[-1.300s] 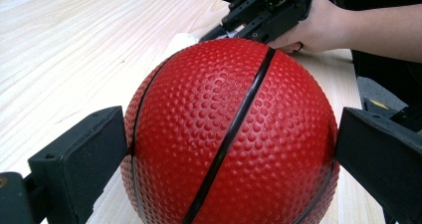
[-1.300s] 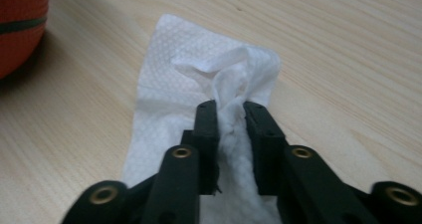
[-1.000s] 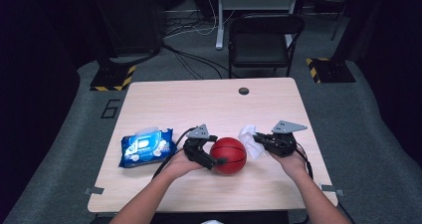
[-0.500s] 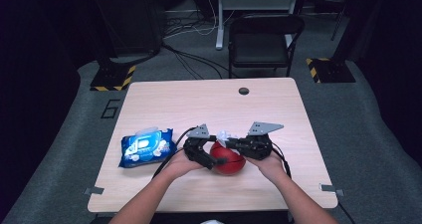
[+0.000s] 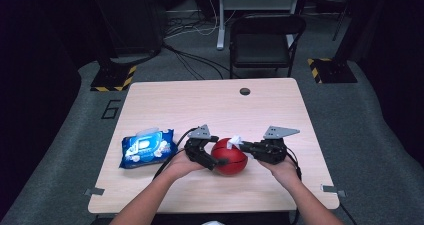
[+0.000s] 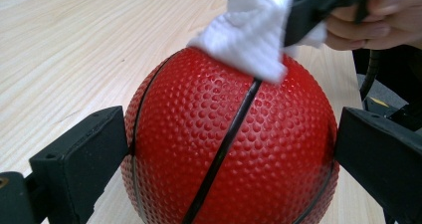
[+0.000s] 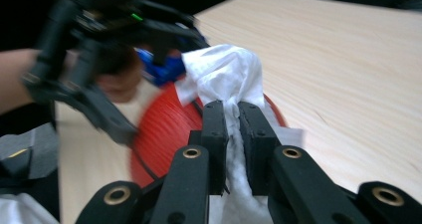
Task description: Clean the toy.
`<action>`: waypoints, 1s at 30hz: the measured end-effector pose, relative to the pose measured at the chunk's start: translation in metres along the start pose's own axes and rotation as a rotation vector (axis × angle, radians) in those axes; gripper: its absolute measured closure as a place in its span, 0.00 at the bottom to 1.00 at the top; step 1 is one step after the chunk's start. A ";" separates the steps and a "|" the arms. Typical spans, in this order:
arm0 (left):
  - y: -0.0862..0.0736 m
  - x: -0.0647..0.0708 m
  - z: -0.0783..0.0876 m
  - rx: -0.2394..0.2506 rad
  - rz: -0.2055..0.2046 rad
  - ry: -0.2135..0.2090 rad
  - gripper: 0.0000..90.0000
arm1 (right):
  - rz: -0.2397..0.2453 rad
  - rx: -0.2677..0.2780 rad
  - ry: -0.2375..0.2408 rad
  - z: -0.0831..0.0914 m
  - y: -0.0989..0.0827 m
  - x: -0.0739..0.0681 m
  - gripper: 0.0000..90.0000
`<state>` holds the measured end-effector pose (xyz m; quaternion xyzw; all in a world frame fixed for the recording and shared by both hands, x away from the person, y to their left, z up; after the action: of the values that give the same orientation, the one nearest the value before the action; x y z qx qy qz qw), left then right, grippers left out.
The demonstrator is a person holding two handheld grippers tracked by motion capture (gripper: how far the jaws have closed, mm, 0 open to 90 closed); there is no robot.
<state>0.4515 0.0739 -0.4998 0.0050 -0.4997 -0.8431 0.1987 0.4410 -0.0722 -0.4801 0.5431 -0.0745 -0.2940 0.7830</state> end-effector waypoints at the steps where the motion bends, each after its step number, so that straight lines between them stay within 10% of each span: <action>1: 0.000 0.000 0.000 -0.001 0.004 -0.001 0.01 | -0.012 -0.004 -0.011 0.002 -0.005 0.004 0.92; 7: 0.001 0.000 -0.001 0.004 0.002 0.000 0.01 | -0.027 -0.019 -0.020 0.008 -0.018 0.005 0.92; 17: 0.000 -0.001 0.000 -0.003 0.009 0.000 0.01 | 0.083 -0.024 0.109 0.003 -0.015 -0.039 0.92; 30: -0.001 -0.001 0.002 0.002 0.010 -0.002 0.01 | -0.004 -0.151 -0.009 0.010 -0.062 0.003 0.92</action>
<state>0.4516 0.0766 -0.5003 0.0020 -0.5007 -0.8416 0.2025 0.4159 -0.0967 -0.5323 0.4813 -0.0543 -0.3029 0.8207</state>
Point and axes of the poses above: each handheld gripper's, and its own axes: z roughly backward along the jaws, y roughly out of its top, x roughly to its right, the point moved 8 cm from there along -z, roughly forward along the jaws, and after that the axes turned 1 degree about z, right-handed, at the moved point
